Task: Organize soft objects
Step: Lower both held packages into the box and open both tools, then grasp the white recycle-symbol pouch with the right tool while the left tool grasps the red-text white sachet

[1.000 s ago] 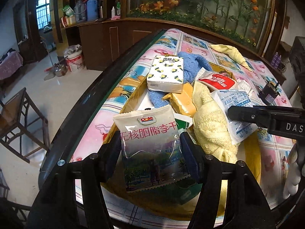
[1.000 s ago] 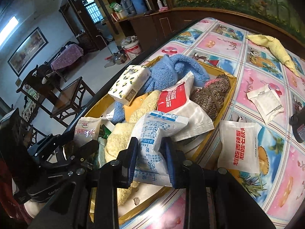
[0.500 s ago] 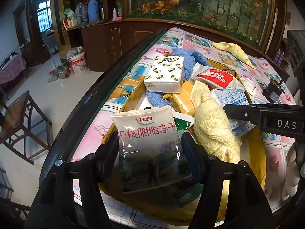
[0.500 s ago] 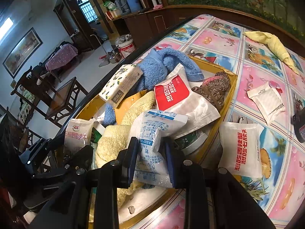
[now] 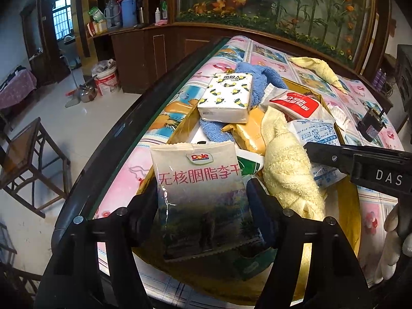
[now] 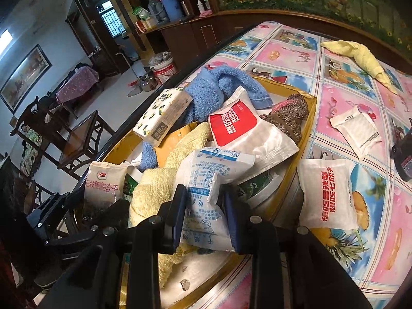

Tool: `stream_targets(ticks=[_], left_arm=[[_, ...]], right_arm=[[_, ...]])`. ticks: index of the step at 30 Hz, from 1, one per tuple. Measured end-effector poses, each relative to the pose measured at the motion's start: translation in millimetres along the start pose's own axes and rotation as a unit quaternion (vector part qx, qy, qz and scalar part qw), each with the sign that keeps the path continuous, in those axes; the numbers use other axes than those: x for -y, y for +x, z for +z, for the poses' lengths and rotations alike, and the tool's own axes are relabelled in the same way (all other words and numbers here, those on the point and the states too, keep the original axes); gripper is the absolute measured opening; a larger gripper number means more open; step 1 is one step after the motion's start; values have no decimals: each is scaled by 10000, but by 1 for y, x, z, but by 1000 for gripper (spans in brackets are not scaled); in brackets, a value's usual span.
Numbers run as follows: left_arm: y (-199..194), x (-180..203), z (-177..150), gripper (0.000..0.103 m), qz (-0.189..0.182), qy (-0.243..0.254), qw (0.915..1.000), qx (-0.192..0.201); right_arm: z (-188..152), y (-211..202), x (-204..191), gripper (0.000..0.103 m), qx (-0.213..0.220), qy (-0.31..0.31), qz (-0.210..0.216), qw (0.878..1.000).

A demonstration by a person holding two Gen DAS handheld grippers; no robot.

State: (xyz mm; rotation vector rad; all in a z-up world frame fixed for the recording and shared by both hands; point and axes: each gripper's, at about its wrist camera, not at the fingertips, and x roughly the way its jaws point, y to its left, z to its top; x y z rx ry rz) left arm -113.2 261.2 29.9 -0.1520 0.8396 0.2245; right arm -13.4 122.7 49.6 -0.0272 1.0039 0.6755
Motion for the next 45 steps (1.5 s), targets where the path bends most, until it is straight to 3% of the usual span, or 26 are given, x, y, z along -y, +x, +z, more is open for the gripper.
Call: stream_targets(ticks=[7, 15, 19, 24, 28, 33, 35, 38, 40, 44, 45], left_arm=[[-17, -1, 0, 69, 150, -9, 9998, 151], [-54, 1, 1, 69, 458, -121, 9980, 418], [-80, 0, 1, 69, 262, -274, 9965, 750], [-104, 11, 3, 69, -424, -483, 9912, 1153], [-121, 39, 2, 69, -996, -258, 9840, 1451], [-115, 68, -2, 69, -1299, 175, 9824, 1334], [-108, 76, -3, 69, -1414, 185, 9819, 1244], [-98, 84, -7, 69, -1569, 214, 9815, 1072], [-92, 86, -8, 69, -1637, 234, 9814, 978], [-85, 86, -8, 69, -1697, 277, 9811, 891], [-83, 85, -8, 69, -1691, 282, 9812, 889]], right_arm=[[1, -10, 0, 35, 40, 133, 191, 9997], [-6, -63, 9, 37, 646, 232, 507, 9964], [-19, -102, 42, 41, 1040, 286, 176, 9940], [-30, -119, 104, 43, 1044, 663, -574, 9907], [-27, -104, 127, 43, 789, 814, -429, 9926], [10, -69, 134, 43, 655, 889, -541, 9924], [33, -46, 134, 43, 541, 806, -766, 9923], [68, -5, 130, 44, 120, 319, -1538, 9875], [83, 16, 139, 44, -78, 309, -1886, 9815], [86, 37, 155, 43, -308, 371, -2005, 9785], [84, 34, 154, 37, -292, 297, -2036, 9782]])
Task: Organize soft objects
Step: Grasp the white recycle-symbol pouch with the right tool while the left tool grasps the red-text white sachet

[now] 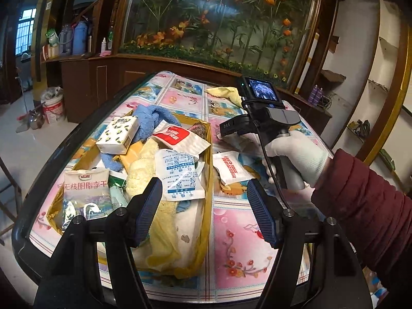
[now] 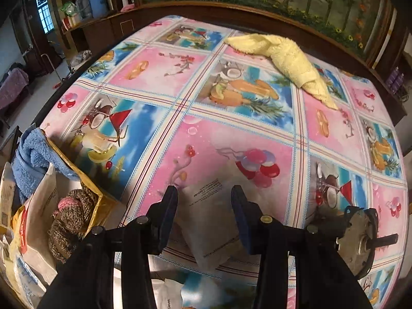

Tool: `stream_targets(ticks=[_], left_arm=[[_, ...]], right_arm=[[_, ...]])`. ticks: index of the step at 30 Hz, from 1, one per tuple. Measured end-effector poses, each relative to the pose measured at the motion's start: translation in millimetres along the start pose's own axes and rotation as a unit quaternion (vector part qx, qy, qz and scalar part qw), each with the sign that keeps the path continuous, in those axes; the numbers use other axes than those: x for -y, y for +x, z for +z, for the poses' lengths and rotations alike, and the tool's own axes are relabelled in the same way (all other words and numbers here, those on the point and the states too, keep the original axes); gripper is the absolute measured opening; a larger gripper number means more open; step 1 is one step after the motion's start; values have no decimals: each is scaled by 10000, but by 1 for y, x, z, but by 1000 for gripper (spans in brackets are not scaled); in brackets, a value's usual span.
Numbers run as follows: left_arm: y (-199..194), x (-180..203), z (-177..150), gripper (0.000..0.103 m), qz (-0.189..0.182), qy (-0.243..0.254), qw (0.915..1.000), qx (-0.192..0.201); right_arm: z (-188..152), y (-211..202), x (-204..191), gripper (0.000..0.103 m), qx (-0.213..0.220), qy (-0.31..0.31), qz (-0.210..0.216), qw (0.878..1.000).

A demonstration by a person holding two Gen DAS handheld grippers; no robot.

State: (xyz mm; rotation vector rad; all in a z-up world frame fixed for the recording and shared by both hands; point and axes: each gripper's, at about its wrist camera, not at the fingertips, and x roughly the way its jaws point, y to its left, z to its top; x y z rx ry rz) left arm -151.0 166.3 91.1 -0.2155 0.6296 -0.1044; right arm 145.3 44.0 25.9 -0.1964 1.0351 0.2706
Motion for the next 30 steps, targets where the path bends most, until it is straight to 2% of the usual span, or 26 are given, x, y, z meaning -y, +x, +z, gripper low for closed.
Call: stream_targets(ticks=[2, 5, 8, 10, 11, 13, 16, 19, 20, 21, 23, 27, 30], left_arm=[[2, -3, 0, 69, -1, -34, 10000, -21], [3, -9, -1, 69, 1, -116, 9999, -14], [6, -13, -3, 69, 17, -183, 9998, -39], [9, -13, -5, 69, 17, -223, 9997, -84], [10, -12, -5, 69, -4, -251, 9996, -116], [10, -8, -5, 69, -66, -269, 9995, -161], [4, 0, -5, 69, -36, -126, 9998, -150], [-5, 4, -3, 69, 16, -6, 9999, -113], [-7, 5, -3, 69, 47, 32, 9999, -106], [-7, 5, -3, 69, 72, 72, 9999, -103], [-6, 6, -3, 69, 110, 129, 9998, -135], [-2, 14, -5, 69, -4, 167, 9996, -221], [7, 24, -9, 69, -130, 268, 9989, -372]], right_arm=[[-11, -9, 5, 26, -89, -6, 112, 9999], [-41, -27, 13, 26, -210, 0, 355, 9991], [-73, -44, 10, 27, -356, -459, -8, 9983], [-83, -58, 11, 28, -293, -384, -361, 9982], [-84, -68, 12, 28, -62, -228, -197, 9995], [-79, -80, 2, 28, 220, -214, 534, 9981], [-71, -66, -24, 28, 36, -267, 1228, 9921], [-72, -42, -46, 26, -199, -507, 1311, 9899], [-75, -46, -50, 23, -55, -613, 1243, 9903], [-78, -48, -54, 18, -63, -746, 1229, 9896], [-91, -57, -55, 16, -136, -926, 1200, 9883], [-125, -74, -36, 17, -276, -1043, 1191, 9870], [-137, -89, -8, 18, -467, -743, 1612, 9830]])
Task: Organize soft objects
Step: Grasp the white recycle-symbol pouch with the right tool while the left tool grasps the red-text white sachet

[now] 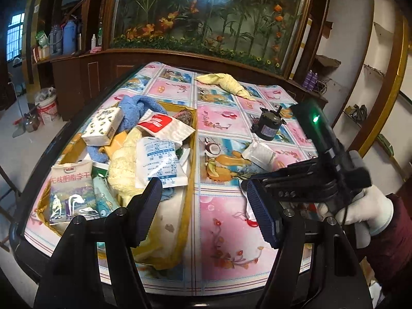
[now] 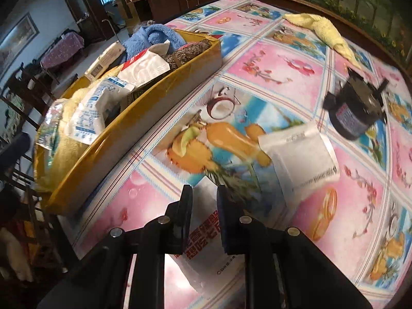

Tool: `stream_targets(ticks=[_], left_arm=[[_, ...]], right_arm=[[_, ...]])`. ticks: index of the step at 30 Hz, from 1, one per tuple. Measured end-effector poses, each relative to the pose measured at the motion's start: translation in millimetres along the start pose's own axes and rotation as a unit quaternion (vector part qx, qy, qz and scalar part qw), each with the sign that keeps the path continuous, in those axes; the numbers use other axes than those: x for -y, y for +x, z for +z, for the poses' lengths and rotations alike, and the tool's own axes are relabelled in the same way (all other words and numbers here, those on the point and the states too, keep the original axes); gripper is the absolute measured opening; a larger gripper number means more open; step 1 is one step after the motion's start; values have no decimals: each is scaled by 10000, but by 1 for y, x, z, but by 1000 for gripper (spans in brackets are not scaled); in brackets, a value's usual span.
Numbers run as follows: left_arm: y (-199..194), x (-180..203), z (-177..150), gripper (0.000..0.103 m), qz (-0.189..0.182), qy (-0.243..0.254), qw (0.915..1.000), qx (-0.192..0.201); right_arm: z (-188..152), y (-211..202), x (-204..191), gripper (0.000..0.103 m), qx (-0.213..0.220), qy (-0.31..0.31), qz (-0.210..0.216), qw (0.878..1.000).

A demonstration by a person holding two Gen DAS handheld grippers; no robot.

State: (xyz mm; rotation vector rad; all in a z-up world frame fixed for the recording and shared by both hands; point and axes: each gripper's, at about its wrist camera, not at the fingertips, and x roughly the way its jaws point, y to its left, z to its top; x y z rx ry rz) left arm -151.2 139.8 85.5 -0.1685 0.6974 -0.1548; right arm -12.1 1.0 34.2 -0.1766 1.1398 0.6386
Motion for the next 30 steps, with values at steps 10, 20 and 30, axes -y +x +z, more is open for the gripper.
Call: stream_targets(ticks=[10, 20, 30], left_arm=[[12, 27, -5, 69, -234, 262, 9987, -378], [21, 44, -5, 69, -450, 479, 9959, -627], [75, 73, -14, 69, -900, 529, 9820, -1574]], right_arm=[[40, -8, 89, 58, 1158, 1454, -703, 9801], [10, 5, 67, 50, 449, 504, -1351, 9885], [-69, -74, 122, 71, 962, 1326, -554, 9849]])
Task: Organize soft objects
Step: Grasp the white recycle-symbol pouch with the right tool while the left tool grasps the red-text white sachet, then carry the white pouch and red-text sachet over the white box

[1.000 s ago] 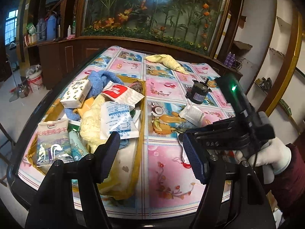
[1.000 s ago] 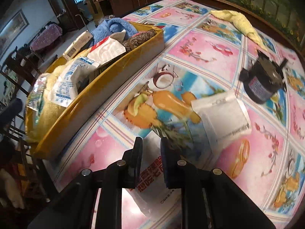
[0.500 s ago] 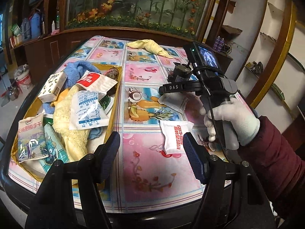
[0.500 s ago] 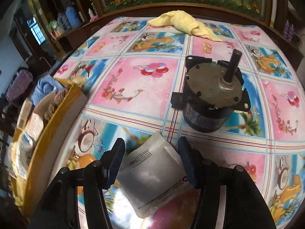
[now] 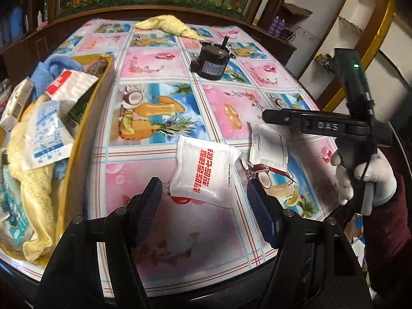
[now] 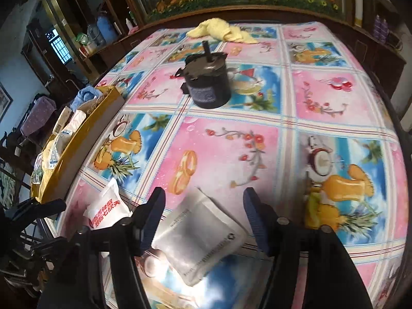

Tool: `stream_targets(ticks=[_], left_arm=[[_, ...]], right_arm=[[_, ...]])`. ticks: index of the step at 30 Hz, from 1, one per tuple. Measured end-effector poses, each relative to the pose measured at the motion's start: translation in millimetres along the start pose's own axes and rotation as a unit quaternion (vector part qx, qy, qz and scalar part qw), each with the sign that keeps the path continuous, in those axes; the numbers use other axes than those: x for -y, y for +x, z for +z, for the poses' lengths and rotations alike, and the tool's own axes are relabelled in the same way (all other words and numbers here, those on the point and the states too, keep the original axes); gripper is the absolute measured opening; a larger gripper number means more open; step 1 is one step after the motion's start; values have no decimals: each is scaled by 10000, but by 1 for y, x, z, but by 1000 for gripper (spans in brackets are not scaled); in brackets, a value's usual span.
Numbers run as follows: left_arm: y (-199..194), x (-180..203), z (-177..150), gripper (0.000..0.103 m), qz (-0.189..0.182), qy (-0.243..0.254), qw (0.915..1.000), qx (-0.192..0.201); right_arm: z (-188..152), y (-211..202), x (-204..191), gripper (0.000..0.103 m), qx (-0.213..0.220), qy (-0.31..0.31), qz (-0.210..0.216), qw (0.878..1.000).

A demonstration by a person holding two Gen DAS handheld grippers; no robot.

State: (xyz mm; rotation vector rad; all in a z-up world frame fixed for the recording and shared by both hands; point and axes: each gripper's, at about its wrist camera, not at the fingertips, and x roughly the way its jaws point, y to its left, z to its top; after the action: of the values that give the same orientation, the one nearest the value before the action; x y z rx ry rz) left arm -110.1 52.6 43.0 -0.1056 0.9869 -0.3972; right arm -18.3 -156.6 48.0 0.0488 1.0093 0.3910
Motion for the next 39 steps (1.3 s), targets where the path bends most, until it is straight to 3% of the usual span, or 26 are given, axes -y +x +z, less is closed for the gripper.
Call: stream_targets(ticks=[3, 9, 11, 12, 14, 16, 17, 18, 22, 27, 35, 39], left_arm=[[17, 7, 4, 69, 209, 120, 9996, -170], [51, 18, 12, 69, 875, 533, 9943, -299], [61, 23, 15, 74, 1117, 715, 9906, -338], [64, 24, 16, 82, 1136, 795, 9898, -321], [68, 25, 17, 88, 982, 896, 9906, -318], [67, 27, 16, 84, 853, 1063, 9900, -357], [65, 28, 15, 79, 820, 1118, 9899, -305], [63, 28, 14, 60, 762, 1154, 9901, -231], [57, 27, 11, 48, 664, 1198, 9905, -141], [47, 12, 14, 46, 397, 764, 9963, -38], [-9, -1, 13, 46, 241, 348, 9977, 524], [-42, -22, 9, 46, 349, 64, 9960, 816]], right_arm=[[-13, -6, 4, 73, -156, -77, -129, 9998], [-32, 4, 2, 73, -374, 405, -73, 9985], [-34, 6, -7, 73, -283, 418, -146, 9986], [-34, 7, -11, 73, -248, 419, -168, 9987], [-33, 12, -22, 73, -213, 355, -220, 9989], [-31, 18, -33, 74, -206, 171, -439, 9987], [-32, 20, -37, 75, -208, 71, -534, 9983], [-32, 22, -43, 76, -223, -47, -636, 9977], [-35, 26, -51, 66, -215, -356, -798, 9959], [-42, 16, -45, 56, -105, -222, -499, 9985], [-41, -2, -34, 56, 178, 239, 2, 9996], [-34, -13, -43, 56, 365, 287, 394, 9981]])
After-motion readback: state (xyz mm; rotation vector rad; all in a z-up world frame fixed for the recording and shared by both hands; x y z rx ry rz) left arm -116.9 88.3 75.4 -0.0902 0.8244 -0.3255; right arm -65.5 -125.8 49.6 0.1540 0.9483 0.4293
